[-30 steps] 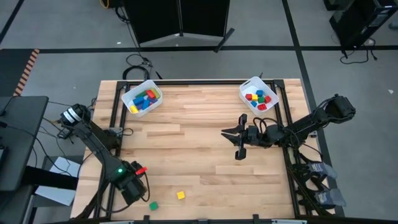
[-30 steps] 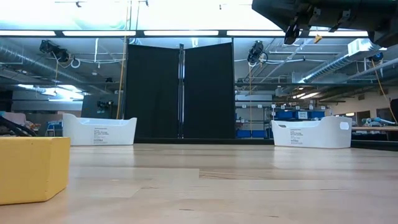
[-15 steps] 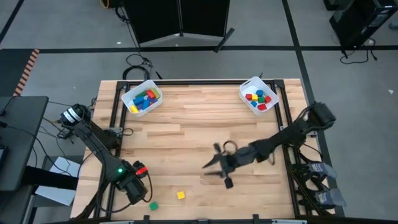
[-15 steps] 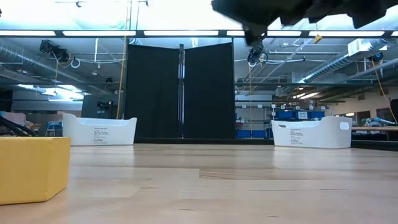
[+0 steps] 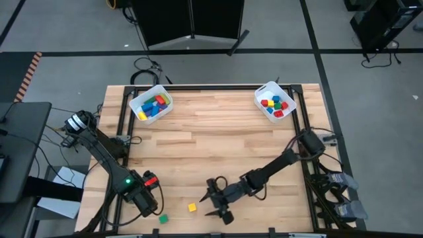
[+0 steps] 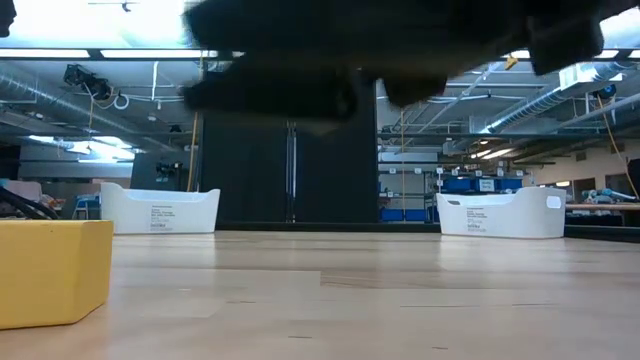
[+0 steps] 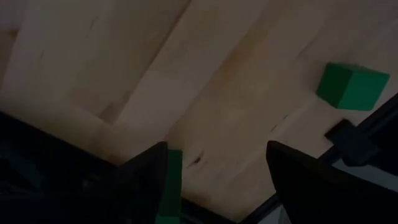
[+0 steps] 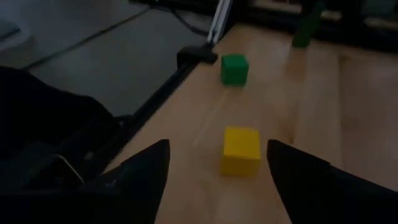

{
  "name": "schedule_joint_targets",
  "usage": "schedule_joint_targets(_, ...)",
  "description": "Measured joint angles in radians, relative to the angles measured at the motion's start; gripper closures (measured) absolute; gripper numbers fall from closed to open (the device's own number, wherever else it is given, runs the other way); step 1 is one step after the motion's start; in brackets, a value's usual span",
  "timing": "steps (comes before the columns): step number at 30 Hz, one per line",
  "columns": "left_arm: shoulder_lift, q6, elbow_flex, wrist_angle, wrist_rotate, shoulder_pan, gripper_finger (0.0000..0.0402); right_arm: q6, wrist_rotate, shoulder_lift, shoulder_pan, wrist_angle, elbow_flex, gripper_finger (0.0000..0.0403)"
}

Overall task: Sort blocks by size
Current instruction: Put the small yellow block into the right white bin

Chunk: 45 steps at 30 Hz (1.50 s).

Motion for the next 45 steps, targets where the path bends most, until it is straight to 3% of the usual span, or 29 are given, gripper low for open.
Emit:
schedule_joint_targets(7, 0.0, -0.001, 0.0, 0.002, -0.019, 0.0, 0.0121, 0.056, 0.01, 0.132, -0.009, -0.011, 0.11, 0.0103)
schedule_joint_targets(21, 0.0, 0.0, 0.0, 0.002, -0.044, 0.0, 0.0121, 0.098, 0.032, 0.281, -0.033, -0.074, 0.263, 0.011)
schedule_joint_targets(26, 0.0, 0.0, 0.0, 0.001, -0.048, 0.0, 0.0121, 0.092, 0.043, 0.278, -0.036, -0.087, 0.266, 0.016)
schedule_joint_targets(31, 0.0, 0.0, 0.0, 0.001, -0.059, 0.0, 0.0121, 0.08, 0.035, 0.277, -0.041, -0.089, 0.266, 0.0254)
schedule_joint_targets(33, 0.0, 0.0, 0.0, 0.001, -0.065, 0.0, 0.0121, 0.067, 0.035, 0.277, -0.044, -0.089, 0.266, 0.026)
schedule_joint_targets(39, 0.0, 0.0, 0.0, 0.003, -0.069, 0.0, 0.0121, -0.029, 0.126, 0.192, -0.057, -0.157, 0.237, 0.026)
schedule_joint_targets(45, 0.0, 0.0, 0.0, 0.003, -0.07, 0.0, 0.0121, -0.126, 0.307, -0.084, -0.109, -0.139, 0.04, 0.026)
